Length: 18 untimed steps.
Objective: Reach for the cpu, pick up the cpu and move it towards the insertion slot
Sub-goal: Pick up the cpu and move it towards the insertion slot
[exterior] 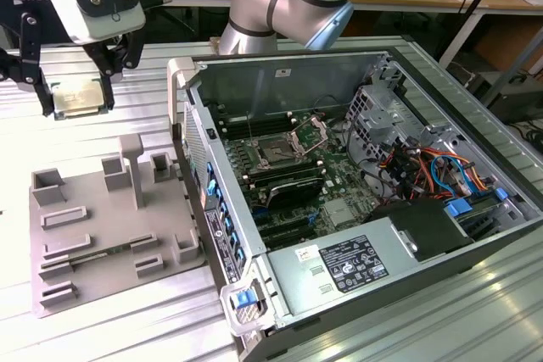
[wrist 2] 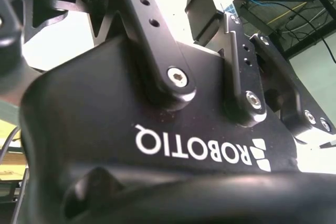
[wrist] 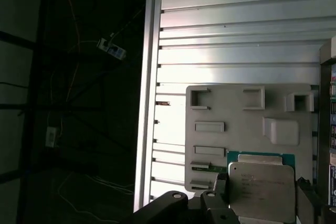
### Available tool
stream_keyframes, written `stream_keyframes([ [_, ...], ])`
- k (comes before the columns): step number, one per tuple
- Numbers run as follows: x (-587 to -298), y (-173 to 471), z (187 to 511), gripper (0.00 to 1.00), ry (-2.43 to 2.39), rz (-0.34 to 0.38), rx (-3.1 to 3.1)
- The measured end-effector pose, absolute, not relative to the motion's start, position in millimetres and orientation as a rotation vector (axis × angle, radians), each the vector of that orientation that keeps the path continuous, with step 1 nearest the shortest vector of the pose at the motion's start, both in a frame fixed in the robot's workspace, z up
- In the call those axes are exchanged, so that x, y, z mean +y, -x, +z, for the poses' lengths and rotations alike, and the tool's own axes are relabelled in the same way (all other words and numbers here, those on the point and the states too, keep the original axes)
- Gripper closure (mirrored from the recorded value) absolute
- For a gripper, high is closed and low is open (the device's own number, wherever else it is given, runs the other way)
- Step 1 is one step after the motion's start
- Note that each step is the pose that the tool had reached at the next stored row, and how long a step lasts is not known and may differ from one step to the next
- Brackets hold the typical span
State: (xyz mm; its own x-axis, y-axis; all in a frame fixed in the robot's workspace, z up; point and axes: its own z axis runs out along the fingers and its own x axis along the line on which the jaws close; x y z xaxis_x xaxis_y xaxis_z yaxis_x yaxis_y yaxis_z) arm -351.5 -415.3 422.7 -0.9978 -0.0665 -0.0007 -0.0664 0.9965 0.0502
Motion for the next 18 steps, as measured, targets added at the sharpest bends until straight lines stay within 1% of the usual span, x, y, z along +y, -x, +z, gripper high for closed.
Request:
stream_keyframes([
  [18, -415.3, 338.1, 422.7, 0.45, -0.105, -0.080, -3.138],
])
